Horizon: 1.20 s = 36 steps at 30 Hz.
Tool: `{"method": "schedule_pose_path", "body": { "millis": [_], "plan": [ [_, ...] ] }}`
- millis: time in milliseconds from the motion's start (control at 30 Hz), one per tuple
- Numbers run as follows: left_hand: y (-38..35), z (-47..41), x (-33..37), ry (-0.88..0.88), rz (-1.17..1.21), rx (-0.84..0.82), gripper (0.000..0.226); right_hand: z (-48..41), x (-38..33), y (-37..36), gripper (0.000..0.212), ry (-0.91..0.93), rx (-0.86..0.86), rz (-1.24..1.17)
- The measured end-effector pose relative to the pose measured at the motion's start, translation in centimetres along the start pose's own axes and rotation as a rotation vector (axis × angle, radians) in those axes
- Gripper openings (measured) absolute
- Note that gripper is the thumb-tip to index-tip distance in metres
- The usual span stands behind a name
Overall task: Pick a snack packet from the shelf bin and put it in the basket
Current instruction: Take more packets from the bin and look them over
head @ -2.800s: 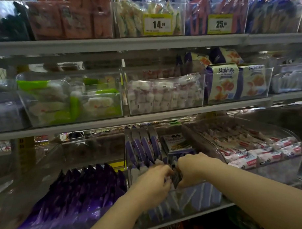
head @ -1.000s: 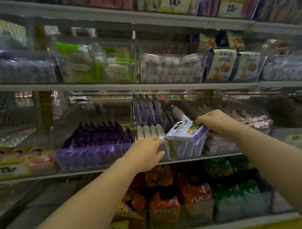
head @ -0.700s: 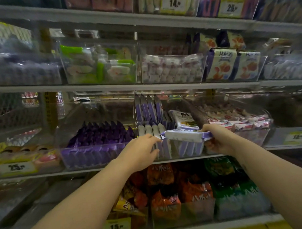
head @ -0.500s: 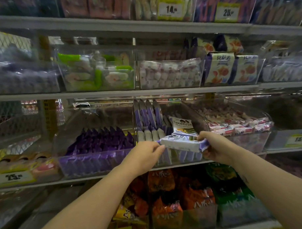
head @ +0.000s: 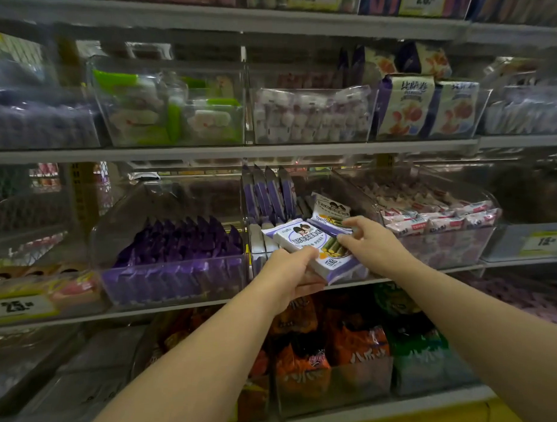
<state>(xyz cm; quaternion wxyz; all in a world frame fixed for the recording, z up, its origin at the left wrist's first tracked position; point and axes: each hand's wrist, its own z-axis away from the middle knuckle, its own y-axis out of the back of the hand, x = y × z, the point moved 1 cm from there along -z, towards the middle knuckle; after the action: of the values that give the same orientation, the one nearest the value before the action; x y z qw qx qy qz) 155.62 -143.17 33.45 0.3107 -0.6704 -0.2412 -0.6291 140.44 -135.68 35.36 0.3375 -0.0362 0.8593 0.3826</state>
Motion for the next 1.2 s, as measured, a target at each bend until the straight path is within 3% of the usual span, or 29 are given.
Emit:
{"method": "schedule_pose_path", "body": {
  "millis": [100,200,300,400,467,600,667,867,1200],
  "plan": [
    [1.1,-0.8,0.4,-0.031,0.019,0.054,0.01,-2.4,0.2,0.1,0.051,0.122,-0.052,0.316],
    [2.6,-1.2,1.0,-0.045,-0.001,0.062,0.014,-4.5,0.0,-0.3,0.062,0.144,-0.15,0.463],
    [3.7,-1.7,1.7,-0.075,-0.032,0.051,0.023,-6.0,-0.4,-0.9,0.062,0.181,-0.156,0.452],
    [4.8,-1.9,3.0,-0.14,-0.05,0.032,0.019,-7.2,-0.2,-1.3,0.042,0.198,-0.069,0.331],
    [5.7,-2.0,4.2,-0.195,-0.048,0.024,0.017,-7.9,0.0,-1.6,0.04,0.206,-0.094,0.278],
    [7.6,-2.4,5.8,-0.28,-0.092,0.038,0.017,-9.0,-0.6,-2.1,0.078,0.147,-0.277,0.345],
    [8.2,-2.6,6.0,-0.293,-0.088,0.04,0.019,-9.5,-1.0,-2.4,0.082,0.153,-0.275,0.451],
    [9.3,-3.4,5.7,-0.316,-0.072,0.038,0.023,-11.2,-1.2,-2.0,0.035,0.125,-0.054,0.407],
    [9.6,-3.6,5.8,-0.339,-0.097,0.008,0.022,-16.5,-0.5,-3.9,0.018,0.088,0.068,0.416]
  ]
}}
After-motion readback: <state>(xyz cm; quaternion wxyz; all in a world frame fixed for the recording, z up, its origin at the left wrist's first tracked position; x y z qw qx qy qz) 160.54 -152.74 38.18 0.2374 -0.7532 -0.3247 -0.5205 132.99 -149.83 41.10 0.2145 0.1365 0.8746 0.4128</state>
